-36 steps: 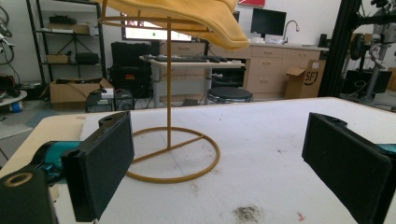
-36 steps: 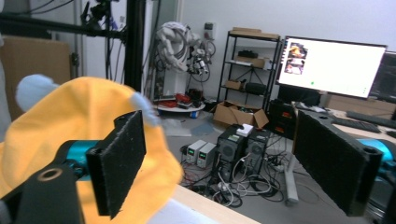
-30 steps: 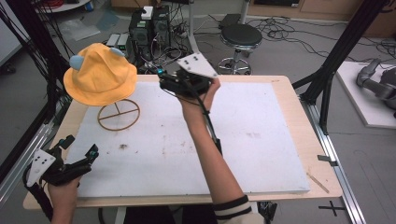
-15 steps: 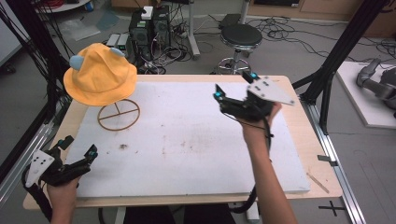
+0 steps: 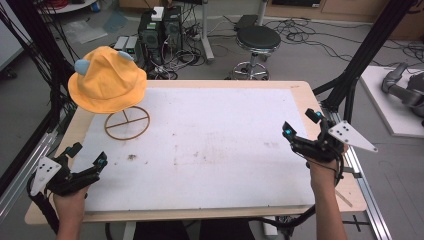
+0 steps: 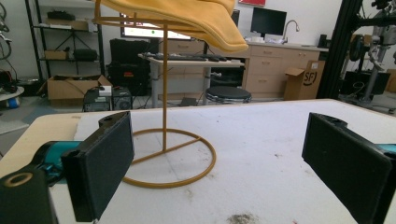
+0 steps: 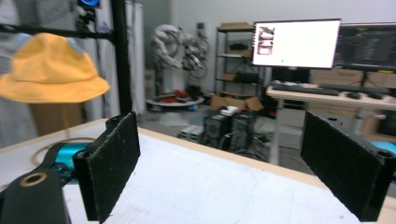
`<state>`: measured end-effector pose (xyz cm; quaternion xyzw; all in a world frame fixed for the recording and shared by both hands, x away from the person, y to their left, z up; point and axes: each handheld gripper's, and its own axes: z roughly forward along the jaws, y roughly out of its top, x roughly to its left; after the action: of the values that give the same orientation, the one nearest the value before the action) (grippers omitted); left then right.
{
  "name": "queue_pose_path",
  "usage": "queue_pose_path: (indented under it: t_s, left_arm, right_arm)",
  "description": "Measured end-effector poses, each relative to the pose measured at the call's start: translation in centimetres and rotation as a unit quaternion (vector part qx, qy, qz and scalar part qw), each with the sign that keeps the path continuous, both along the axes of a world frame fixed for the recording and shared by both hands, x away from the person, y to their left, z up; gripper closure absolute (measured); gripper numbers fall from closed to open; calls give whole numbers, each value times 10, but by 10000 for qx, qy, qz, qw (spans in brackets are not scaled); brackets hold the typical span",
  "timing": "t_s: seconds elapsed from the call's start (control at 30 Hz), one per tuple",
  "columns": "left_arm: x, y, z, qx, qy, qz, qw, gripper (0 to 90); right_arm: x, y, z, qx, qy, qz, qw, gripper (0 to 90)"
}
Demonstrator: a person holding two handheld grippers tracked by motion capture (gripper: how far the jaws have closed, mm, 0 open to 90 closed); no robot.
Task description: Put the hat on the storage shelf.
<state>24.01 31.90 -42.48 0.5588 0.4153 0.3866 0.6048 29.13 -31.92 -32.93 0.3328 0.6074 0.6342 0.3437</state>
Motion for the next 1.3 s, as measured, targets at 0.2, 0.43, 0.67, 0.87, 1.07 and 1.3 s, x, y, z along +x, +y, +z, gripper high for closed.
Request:
queue_pose_path:
  t_s: [0.2,0.43,0.67,0.87,1.07,1.3]
  left_arm:
    - [0,-1,0,56,-2,31,10000,96]
    - [1,-3,-3,74,40,32,10000,96]
    - [3,0,-3,-58,44,69,9999,96]
    - [2,-1,-3,-52,32,64,10000,96]
    - [3,-1,-3,-54,43,103,9999,96]
    - [5,-2,-1,-15,6,60,10000,96]
  right_arm:
    - [-13,-29,-36,42,149,-2,9999,122]
    - [-16,-40,-68,125,180,217,9995,150]
    - [-13,-38,-76,-146,355,372,9986,128]
    - [-11,-39,-77,-101,302,357,9989,124]
    - [-12,-46,-81,-30,370,261,9990,124]
    - [-17,-50,-80,48,324,216,9992,124]
